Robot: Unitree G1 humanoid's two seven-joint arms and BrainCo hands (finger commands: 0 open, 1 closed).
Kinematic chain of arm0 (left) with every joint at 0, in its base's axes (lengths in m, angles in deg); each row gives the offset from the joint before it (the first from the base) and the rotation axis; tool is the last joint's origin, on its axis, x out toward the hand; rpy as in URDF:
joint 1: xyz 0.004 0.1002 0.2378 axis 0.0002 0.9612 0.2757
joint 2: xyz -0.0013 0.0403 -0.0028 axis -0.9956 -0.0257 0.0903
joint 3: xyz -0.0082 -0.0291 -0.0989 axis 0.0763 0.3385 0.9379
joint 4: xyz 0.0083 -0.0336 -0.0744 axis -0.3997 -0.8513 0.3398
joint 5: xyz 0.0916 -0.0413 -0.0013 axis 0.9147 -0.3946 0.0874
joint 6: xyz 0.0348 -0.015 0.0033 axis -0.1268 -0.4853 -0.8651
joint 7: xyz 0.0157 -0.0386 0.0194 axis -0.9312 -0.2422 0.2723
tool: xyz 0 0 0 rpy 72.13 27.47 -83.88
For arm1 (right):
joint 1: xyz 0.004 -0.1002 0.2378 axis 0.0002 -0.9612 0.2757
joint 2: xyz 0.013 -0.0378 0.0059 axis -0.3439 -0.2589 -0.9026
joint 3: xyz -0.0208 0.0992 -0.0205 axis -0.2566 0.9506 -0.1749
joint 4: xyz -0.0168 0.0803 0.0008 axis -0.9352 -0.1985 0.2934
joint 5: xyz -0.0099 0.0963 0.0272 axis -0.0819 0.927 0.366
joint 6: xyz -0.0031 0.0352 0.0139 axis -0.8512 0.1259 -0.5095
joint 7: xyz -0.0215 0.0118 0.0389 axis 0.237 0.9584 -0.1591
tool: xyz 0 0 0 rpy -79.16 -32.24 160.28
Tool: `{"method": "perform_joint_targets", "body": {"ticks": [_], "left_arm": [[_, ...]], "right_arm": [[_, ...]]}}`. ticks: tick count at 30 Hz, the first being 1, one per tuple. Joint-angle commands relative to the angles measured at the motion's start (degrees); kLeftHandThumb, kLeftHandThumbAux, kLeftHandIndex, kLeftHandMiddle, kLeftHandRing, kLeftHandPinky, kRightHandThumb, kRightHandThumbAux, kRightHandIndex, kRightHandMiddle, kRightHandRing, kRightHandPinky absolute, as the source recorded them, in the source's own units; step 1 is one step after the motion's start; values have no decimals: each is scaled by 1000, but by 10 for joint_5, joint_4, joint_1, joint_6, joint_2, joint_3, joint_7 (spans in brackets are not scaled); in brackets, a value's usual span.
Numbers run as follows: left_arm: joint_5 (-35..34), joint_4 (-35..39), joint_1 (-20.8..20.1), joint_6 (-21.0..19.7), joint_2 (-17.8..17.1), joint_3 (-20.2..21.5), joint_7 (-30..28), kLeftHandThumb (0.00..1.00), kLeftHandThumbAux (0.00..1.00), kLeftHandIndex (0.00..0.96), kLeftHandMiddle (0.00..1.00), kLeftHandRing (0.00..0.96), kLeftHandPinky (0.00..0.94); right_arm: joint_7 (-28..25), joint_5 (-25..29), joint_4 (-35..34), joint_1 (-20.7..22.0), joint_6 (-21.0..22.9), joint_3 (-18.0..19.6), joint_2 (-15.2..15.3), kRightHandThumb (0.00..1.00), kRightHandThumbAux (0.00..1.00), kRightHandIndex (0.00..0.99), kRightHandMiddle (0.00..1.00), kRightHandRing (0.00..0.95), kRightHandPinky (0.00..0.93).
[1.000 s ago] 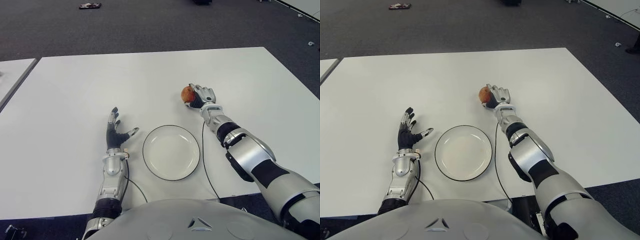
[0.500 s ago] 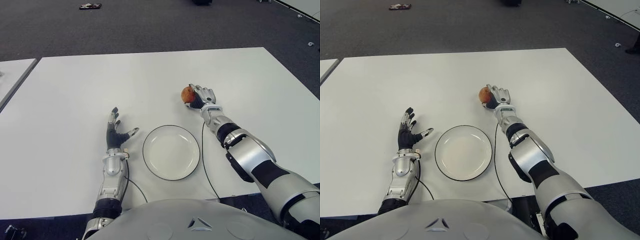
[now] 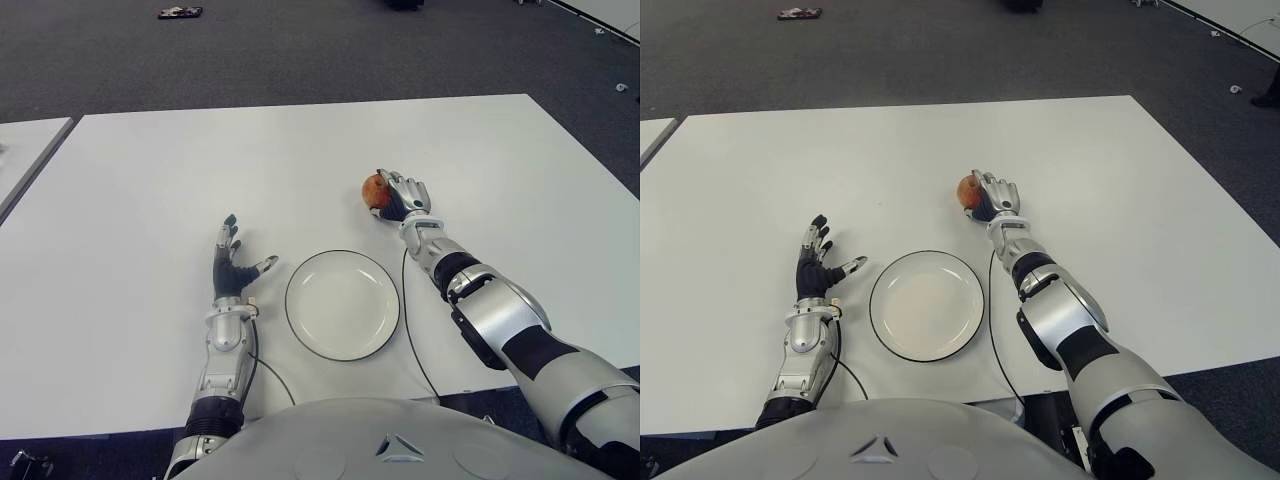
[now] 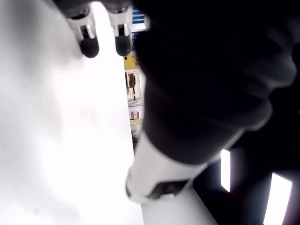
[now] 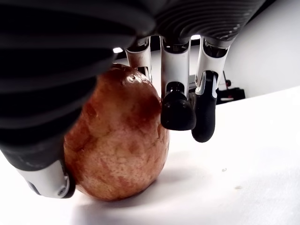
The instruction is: Put the apples into the plate.
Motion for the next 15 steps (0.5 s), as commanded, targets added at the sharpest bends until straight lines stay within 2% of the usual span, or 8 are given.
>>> {"method": "perform_joint_targets", "body": {"ticks": [1, 15], "left_arm": [[2, -14, -6, -8, 1, 0, 4, 0, 476, 0, 21, 20, 41], [-2, -28, -17, -9, 0, 3, 2, 0, 473, 0, 18, 18, 38]], "right_arm": [[-28, 9, 20, -42, -6, 6, -11, 722, 714, 438, 805, 810, 740], [13, 44, 16, -37, -23, 52, -21, 739, 712, 441, 844, 838, 848]]}}
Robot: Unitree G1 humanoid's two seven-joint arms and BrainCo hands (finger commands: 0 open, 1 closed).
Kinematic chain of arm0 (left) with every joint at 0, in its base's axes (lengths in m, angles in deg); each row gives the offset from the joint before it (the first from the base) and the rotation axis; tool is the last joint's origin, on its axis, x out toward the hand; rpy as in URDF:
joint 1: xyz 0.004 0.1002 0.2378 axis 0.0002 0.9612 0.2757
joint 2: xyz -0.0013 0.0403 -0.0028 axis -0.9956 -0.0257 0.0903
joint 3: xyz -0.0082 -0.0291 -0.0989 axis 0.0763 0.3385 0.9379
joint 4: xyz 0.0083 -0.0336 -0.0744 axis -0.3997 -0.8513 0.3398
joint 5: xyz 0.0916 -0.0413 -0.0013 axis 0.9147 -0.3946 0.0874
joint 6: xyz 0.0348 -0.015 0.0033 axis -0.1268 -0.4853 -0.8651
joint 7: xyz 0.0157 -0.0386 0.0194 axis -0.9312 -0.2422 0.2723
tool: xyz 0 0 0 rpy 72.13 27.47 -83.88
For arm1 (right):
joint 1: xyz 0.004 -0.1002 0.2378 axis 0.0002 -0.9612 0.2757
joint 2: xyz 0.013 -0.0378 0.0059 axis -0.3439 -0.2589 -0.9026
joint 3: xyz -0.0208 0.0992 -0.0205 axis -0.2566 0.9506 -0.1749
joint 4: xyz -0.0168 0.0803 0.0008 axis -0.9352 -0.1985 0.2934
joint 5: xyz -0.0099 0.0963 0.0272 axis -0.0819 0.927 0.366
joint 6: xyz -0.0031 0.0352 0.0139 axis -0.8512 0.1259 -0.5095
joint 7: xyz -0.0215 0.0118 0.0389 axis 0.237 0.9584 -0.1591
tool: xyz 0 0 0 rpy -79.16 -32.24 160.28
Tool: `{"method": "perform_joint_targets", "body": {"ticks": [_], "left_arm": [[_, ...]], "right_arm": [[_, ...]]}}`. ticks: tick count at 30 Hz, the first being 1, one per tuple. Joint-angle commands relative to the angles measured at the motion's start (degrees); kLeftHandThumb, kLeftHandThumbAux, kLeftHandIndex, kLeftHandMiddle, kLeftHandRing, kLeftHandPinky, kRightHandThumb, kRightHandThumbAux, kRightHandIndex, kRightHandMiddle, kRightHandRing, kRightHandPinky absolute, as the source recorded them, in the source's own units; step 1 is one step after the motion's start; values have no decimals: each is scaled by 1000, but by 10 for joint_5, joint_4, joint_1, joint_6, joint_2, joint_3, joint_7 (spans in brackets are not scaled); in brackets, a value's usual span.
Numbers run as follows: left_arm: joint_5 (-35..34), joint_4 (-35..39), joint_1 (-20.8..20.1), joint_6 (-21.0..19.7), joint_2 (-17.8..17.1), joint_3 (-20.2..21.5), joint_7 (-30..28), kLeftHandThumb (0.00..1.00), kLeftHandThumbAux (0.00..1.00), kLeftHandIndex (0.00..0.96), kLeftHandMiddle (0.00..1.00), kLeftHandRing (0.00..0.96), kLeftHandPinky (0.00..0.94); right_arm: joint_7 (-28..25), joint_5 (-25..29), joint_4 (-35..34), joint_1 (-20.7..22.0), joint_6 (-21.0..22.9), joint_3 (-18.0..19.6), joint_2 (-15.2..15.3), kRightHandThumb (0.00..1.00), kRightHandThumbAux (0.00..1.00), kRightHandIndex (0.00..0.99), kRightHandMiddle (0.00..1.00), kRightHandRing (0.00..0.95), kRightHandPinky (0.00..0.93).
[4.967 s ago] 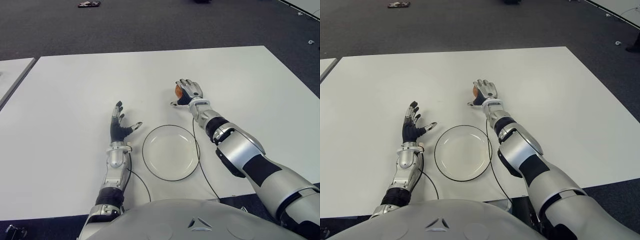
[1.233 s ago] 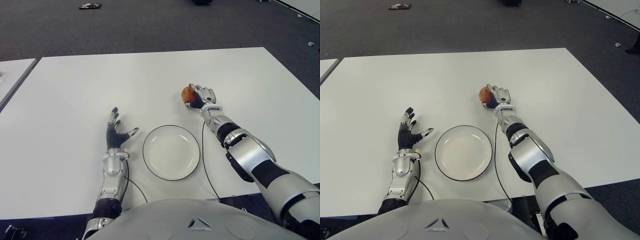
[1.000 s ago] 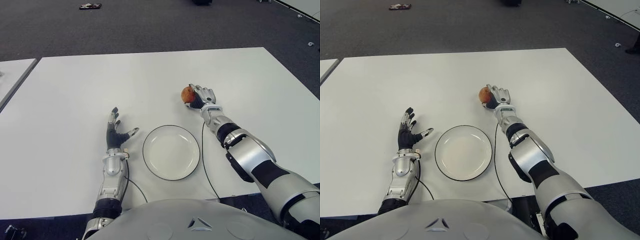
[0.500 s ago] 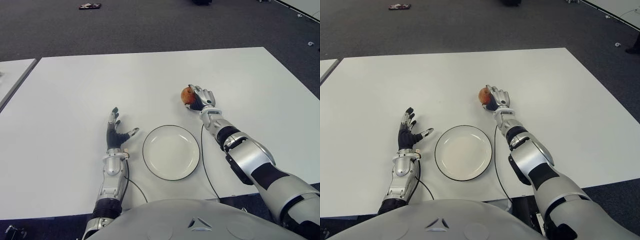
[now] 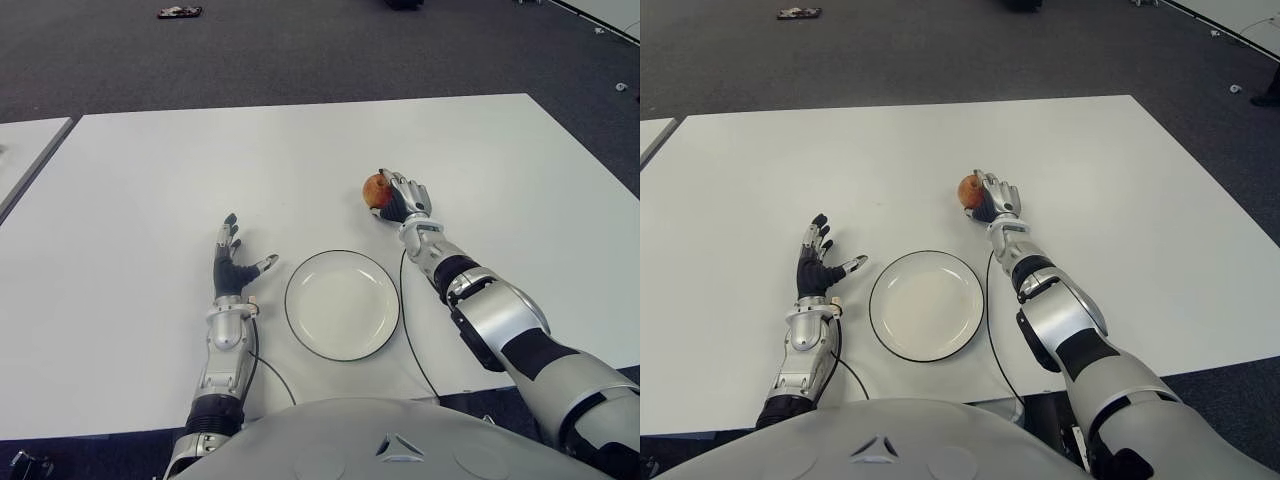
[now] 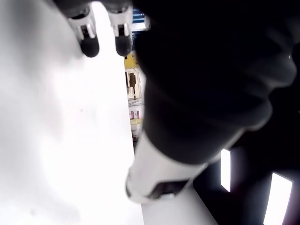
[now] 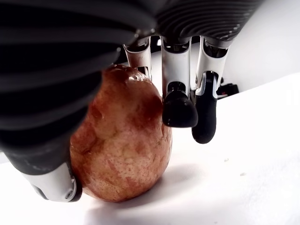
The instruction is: Put the apples into the plate.
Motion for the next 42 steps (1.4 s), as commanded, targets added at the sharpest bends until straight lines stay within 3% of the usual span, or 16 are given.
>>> {"method": "perform_joint_targets", "body": {"ticks": [1, 21, 42], "left_arm": [[-2, -19, -8, -9, 0, 2, 2, 0, 473, 0, 18, 17, 38], [1, -42, -24, -1, -1, 3, 5, 0, 461, 0, 20, 19, 34], [1, -58, -37, 8, 1, 1, 6, 0, 464, 0, 19, 14, 27]], "right_arm": [[-6, 16, 15, -25, -3, 14, -14, 739, 712, 440, 848, 840, 852], [19, 16, 13, -3, -16, 27, -12, 745, 713, 439, 879, 871, 870], [-2, 13, 4, 58, -73, 24, 13, 747, 712, 439, 867, 860, 847]]}}
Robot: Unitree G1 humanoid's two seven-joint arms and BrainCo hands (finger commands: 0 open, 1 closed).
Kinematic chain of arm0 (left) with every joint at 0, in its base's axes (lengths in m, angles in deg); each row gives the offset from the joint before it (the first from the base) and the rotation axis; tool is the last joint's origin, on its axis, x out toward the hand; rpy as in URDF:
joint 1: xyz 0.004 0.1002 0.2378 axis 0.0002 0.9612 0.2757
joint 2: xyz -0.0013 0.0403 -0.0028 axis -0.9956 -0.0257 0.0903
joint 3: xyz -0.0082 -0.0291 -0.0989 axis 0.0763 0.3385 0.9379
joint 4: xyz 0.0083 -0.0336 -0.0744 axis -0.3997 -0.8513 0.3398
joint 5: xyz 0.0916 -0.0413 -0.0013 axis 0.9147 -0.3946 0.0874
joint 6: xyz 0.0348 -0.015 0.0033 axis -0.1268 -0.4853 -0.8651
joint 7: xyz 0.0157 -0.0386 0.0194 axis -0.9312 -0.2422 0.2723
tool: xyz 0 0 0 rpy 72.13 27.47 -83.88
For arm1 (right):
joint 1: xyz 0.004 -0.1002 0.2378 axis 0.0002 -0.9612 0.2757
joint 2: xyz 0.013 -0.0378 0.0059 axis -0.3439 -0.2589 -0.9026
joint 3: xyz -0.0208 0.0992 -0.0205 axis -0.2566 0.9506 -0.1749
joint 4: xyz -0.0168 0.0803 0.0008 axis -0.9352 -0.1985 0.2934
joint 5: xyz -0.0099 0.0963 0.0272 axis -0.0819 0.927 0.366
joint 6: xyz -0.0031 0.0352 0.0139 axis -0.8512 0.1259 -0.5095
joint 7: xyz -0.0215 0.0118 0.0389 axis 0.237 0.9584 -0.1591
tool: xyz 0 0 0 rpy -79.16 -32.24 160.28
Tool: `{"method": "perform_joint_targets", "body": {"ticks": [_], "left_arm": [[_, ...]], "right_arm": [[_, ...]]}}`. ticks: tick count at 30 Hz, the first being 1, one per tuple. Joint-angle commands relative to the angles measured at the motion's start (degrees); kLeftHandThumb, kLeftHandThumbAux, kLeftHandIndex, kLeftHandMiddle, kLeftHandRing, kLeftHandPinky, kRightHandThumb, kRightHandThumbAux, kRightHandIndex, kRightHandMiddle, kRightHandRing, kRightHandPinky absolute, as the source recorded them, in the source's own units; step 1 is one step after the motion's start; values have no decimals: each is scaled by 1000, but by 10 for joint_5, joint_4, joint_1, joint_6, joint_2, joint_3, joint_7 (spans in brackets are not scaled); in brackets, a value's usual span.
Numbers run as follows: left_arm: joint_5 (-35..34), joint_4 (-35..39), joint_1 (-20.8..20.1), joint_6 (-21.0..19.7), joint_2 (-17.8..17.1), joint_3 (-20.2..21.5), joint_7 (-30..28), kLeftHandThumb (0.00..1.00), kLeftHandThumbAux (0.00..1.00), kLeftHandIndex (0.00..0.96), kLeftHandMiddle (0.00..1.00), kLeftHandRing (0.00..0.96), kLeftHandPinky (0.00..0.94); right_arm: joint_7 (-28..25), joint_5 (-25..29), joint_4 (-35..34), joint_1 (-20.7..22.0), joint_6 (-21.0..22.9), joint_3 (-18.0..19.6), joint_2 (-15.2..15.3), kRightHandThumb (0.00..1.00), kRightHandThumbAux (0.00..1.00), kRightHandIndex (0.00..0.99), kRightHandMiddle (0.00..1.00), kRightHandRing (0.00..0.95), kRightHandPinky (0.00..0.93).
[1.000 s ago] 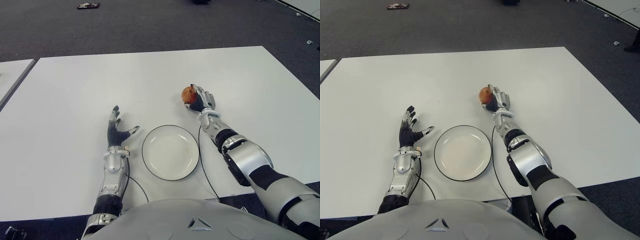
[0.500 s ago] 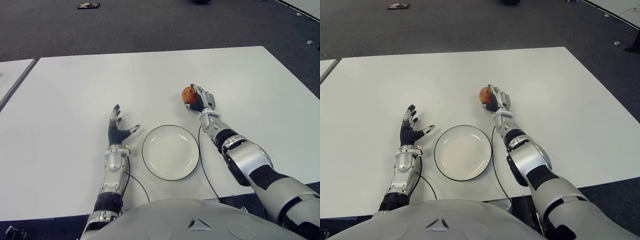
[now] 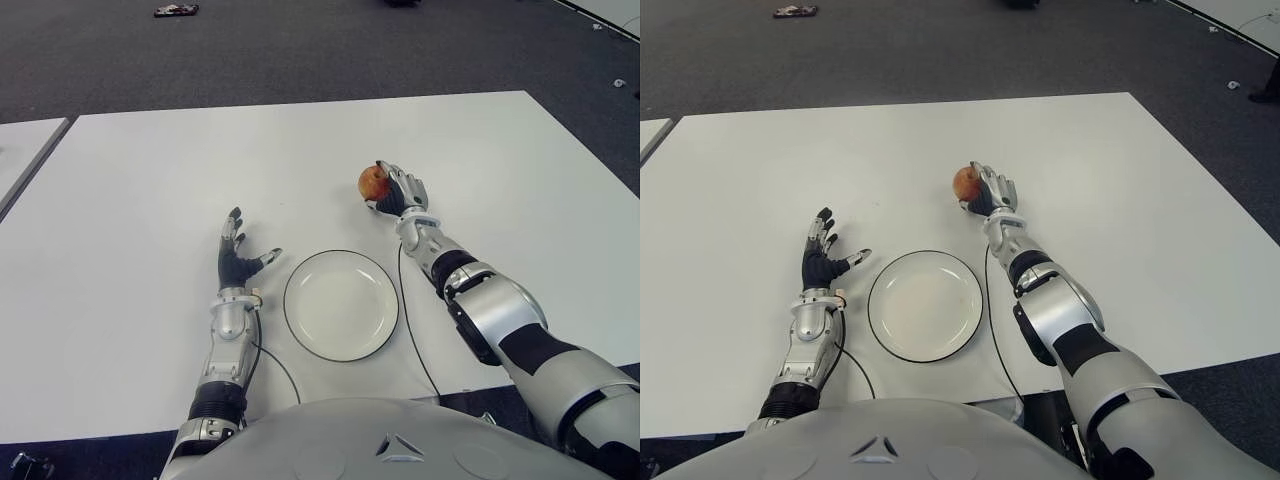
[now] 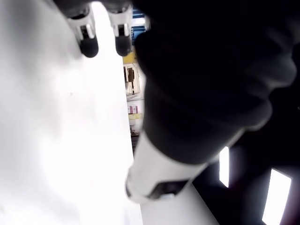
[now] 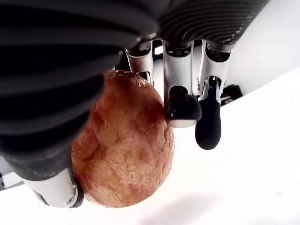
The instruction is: Put the apples into the plate.
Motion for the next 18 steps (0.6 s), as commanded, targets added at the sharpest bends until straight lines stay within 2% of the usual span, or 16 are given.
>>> {"method": "perform_joint_targets", "body": {"ticks": [1, 14, 18], "left_arm": [[1, -18, -1, -4, 2, 0, 6, 0, 463, 0, 19, 14, 27], [4, -27, -7, 3, 4, -2, 13, 0, 463, 0, 23, 19, 35], [4, -29, -7, 4, 4, -2, 14, 0, 464, 0, 25, 20, 34]], "right_arm": [[-8, 5, -4, 25, -19, 3, 12, 747, 712, 439, 866, 859, 847], [6, 3, -17, 44, -71, -3, 24, 749, 711, 440, 865, 863, 862], [19, 0, -27, 48, -99, -6, 28, 749, 711, 440, 871, 867, 868]]}}
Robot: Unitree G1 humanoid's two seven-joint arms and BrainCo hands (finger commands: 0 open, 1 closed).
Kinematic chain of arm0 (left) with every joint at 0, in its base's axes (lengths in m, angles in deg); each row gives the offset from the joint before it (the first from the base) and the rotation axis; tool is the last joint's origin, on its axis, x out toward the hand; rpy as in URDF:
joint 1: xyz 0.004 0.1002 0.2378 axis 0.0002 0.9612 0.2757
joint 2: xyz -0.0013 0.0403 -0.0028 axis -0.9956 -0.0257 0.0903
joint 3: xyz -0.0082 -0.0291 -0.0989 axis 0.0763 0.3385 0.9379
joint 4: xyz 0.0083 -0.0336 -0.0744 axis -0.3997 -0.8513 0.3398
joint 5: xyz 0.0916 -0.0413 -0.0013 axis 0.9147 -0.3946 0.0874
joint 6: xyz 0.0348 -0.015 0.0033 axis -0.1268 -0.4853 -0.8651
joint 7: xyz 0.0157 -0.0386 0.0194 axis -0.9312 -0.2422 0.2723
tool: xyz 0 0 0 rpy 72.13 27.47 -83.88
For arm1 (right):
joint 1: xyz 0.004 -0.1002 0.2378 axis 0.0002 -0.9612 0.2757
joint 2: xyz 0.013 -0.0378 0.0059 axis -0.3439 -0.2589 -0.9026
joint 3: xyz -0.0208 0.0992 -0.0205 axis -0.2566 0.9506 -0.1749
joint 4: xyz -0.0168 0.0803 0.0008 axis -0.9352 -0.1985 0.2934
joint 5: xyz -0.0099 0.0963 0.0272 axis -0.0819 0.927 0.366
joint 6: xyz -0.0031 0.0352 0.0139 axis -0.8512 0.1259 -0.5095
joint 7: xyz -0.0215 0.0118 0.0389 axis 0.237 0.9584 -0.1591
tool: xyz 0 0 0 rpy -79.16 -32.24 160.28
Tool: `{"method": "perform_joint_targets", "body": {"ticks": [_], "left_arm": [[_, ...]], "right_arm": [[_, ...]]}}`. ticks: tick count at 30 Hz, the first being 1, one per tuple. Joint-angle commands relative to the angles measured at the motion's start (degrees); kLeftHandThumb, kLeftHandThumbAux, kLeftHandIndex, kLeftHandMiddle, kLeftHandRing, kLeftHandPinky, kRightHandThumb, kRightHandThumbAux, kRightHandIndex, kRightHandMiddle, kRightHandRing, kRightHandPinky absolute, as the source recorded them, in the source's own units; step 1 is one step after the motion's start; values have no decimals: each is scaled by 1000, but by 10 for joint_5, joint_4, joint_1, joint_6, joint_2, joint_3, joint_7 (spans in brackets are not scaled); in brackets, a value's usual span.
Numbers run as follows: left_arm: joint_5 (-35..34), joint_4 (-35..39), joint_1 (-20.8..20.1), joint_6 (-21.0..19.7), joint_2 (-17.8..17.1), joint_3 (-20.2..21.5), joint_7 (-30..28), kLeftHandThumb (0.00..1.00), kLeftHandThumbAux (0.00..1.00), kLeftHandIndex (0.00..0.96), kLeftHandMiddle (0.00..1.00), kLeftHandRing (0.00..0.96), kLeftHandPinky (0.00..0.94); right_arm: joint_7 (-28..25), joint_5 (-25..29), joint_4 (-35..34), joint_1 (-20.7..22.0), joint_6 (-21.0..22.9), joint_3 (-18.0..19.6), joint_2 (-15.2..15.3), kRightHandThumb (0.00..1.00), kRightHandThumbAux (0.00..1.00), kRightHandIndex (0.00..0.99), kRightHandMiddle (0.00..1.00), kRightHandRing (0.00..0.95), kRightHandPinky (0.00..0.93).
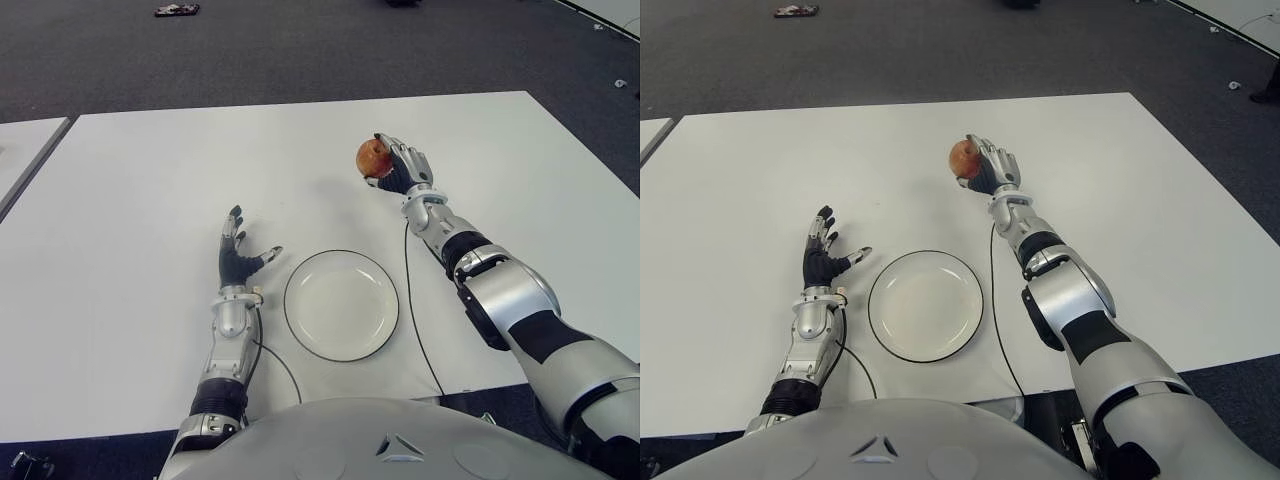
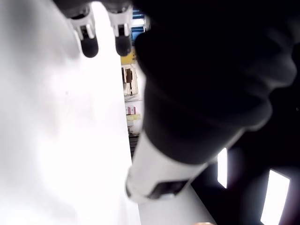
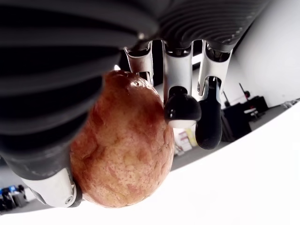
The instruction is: Put the apples into the plate.
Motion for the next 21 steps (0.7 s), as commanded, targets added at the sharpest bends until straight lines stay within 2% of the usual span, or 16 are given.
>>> {"method": "perform_joint_targets", "body": {"ticks": [1, 10, 21], "left_arm": [[4, -16, 1, -6, 3, -2, 8, 0, 464, 0, 26, 20, 34], [5, -21, -3, -8, 3, -1, 10, 0, 465, 0, 27, 23, 37], [3, -23, -3, -7, 1, -1, 8, 0, 472, 0, 25, 21, 36]], "right_arm": [[18, 0, -16, 14, -39, -5, 6, 749, 711, 440, 873, 868, 871], [30, 0, -27, 20, -84, -7, 22, 750, 710, 439, 887, 877, 874], [27, 17, -43, 21, -134, 8, 37, 751, 710, 440, 886, 879, 868]]}}
